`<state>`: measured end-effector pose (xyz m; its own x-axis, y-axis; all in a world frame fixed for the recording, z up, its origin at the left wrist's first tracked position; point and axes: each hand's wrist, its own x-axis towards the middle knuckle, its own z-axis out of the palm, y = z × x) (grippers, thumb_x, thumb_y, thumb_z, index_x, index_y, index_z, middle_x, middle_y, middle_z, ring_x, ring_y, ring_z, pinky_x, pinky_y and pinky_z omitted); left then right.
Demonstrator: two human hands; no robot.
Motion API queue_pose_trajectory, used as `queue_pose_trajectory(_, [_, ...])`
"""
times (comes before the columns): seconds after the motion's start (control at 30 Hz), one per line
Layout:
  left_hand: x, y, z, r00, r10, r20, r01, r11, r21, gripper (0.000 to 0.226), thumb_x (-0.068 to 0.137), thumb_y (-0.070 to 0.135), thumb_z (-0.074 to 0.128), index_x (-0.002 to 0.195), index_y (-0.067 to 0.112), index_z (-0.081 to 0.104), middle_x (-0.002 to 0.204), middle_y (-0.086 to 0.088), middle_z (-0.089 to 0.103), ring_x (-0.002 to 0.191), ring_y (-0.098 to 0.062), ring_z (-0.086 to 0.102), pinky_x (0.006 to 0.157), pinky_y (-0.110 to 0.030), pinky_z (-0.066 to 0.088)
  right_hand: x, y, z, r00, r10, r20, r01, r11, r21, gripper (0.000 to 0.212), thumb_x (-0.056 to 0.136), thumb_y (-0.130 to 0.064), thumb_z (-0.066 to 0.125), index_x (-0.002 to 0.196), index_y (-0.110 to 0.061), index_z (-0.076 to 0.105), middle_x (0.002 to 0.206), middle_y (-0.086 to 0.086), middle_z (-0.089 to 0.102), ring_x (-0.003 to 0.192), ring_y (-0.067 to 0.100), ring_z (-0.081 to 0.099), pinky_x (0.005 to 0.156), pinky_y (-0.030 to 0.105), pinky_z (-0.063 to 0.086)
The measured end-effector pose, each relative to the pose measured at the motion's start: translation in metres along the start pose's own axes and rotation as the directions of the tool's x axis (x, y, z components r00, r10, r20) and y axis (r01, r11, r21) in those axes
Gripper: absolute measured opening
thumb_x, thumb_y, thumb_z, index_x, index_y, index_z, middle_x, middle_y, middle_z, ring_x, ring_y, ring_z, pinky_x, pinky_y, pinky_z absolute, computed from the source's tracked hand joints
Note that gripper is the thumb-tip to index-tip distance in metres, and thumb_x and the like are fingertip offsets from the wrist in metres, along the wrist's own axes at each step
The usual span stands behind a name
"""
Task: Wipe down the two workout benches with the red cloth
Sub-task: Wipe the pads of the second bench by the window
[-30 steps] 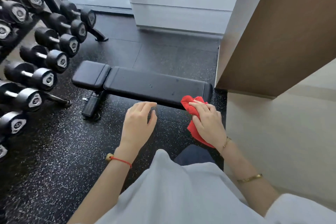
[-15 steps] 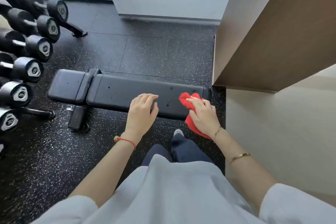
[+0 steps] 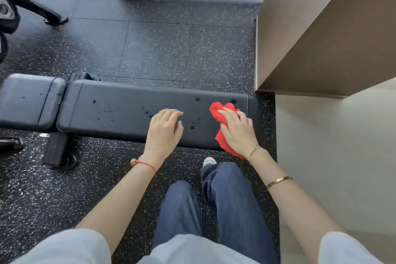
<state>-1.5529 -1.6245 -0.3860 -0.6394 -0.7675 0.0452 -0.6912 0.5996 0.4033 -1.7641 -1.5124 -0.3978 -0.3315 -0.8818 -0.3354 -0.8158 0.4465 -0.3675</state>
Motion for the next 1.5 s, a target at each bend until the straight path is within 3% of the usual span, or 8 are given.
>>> queue_pose_trajectory(0.3, [0.000, -0.078, 0.132, 0.992, 0.075, -0.106, -0.075, 0.997, 0.007, 0.025, 0.094, 0.013, 0.058, 0.117, 0.010, 0.066, 0.122, -0.003, 0.065, 0.120, -0.026, 0.057, 0.103, -0.040, 0.043, 0.061, 0.053, 0.132, 0.980, -0.155, -0.123, 0.127, 0.970, -0.209, 0.047, 0.099, -0.038, 0.039, 0.145, -0.028, 0.039, 0.153, -0.008, 0.037, 0.134, 0.028, 0.034, 0.105, 0.042, 0.027])
queue_pose_trajectory(0.57, [0.002, -0.113, 0.188, 0.962, 0.146, -0.232, -0.151, 0.989, 0.000, 0.025, 0.095, 0.017, 0.058, 0.119, 0.011, 0.065, 0.125, -0.002, 0.064, 0.123, -0.023, 0.055, 0.105, -0.039, 0.042, 0.069, 0.065, 0.182, 0.895, -0.212, -0.392, 0.138, 0.968, -0.208, 0.070, 0.083, -0.070, 0.043, 0.142, -0.032, 0.044, 0.151, -0.012, 0.040, 0.137, 0.024, 0.035, 0.116, 0.044, 0.020])
queue_pose_trajectory(0.73, [0.003, -0.125, 0.203, 0.941, 0.187, -0.282, -0.194, 0.981, 0.002, 0.023, 0.094, 0.016, 0.058, 0.115, 0.010, 0.066, 0.121, -0.003, 0.065, 0.119, -0.025, 0.057, 0.102, -0.041, 0.045, 0.057, 0.064, 0.193, 0.887, -0.228, -0.402, 0.150, 0.965, -0.216, 0.062, 0.092, -0.057, 0.039, 0.149, -0.033, 0.034, 0.158, -0.010, 0.029, 0.147, 0.023, 0.021, 0.122, 0.047, 0.007])
queue_pose_trajectory(0.93, [0.003, -0.133, 0.211, 0.927, 0.221, -0.302, -0.230, 0.973, 0.007, 0.022, 0.093, 0.015, 0.057, 0.113, 0.012, 0.066, 0.120, -0.001, 0.065, 0.118, -0.023, 0.056, 0.102, -0.040, 0.043, 0.056, 0.068, 0.190, 0.895, -0.200, -0.400, 0.146, 0.976, -0.163, 0.055, 0.093, -0.043, 0.041, 0.147, -0.033, 0.037, 0.157, -0.010, 0.031, 0.148, 0.022, 0.021, 0.122, 0.045, 0.009])
queue_pose_trajectory(1.07, [0.000, -0.132, 0.213, 0.918, 0.220, -0.330, -0.233, 0.972, -0.002, 0.023, 0.092, 0.013, 0.057, 0.113, 0.013, 0.067, 0.120, 0.000, 0.065, 0.118, -0.024, 0.056, 0.103, -0.039, 0.042, 0.083, 0.052, 0.180, 0.924, -0.102, -0.369, 0.057, 0.990, -0.131, 0.068, 0.088, -0.060, 0.051, 0.149, -0.034, 0.033, 0.159, -0.010, 0.025, 0.149, 0.021, 0.014, 0.122, 0.043, 0.004])
queue_pose_trajectory(1.17, [0.000, -0.132, 0.214, 0.911, 0.214, -0.352, -0.227, 0.974, 0.004, 0.024, 0.091, 0.012, 0.056, 0.112, 0.013, 0.067, 0.119, 0.000, 0.066, 0.117, -0.026, 0.057, 0.103, -0.041, 0.042, 0.085, 0.030, 0.190, 0.922, -0.172, -0.347, 0.123, 0.979, -0.160, 0.076, 0.083, -0.068, 0.051, 0.148, -0.034, 0.033, 0.159, -0.010, 0.026, 0.149, 0.022, 0.015, 0.122, 0.043, 0.005])
queue_pose_trajectory(1.3, [0.000, -0.133, 0.215, 0.909, 0.208, -0.361, -0.226, 0.974, -0.008, 0.025, 0.090, 0.013, 0.055, 0.112, 0.013, 0.068, 0.119, 0.000, 0.066, 0.117, -0.026, 0.057, 0.104, -0.040, 0.042, 0.061, 0.037, 0.201, 0.893, -0.248, -0.376, 0.184, 0.963, -0.197, 0.067, 0.085, -0.063, 0.045, 0.146, -0.034, 0.039, 0.157, -0.012, 0.031, 0.148, 0.021, 0.020, 0.122, 0.045, 0.012])
queue_pose_trajectory(1.5, [0.001, -0.135, 0.217, 0.907, 0.208, -0.367, -0.227, 0.974, -0.012, 0.025, 0.092, 0.015, 0.054, 0.112, 0.014, 0.067, 0.120, 0.001, 0.066, 0.117, -0.024, 0.057, 0.104, -0.039, 0.042, 0.064, 0.089, 0.183, 0.880, -0.046, -0.473, 0.000, 0.995, -0.098, 0.053, 0.093, -0.040, 0.047, 0.145, -0.032, 0.041, 0.156, -0.008, 0.034, 0.147, 0.024, 0.023, 0.122, 0.042, 0.009])
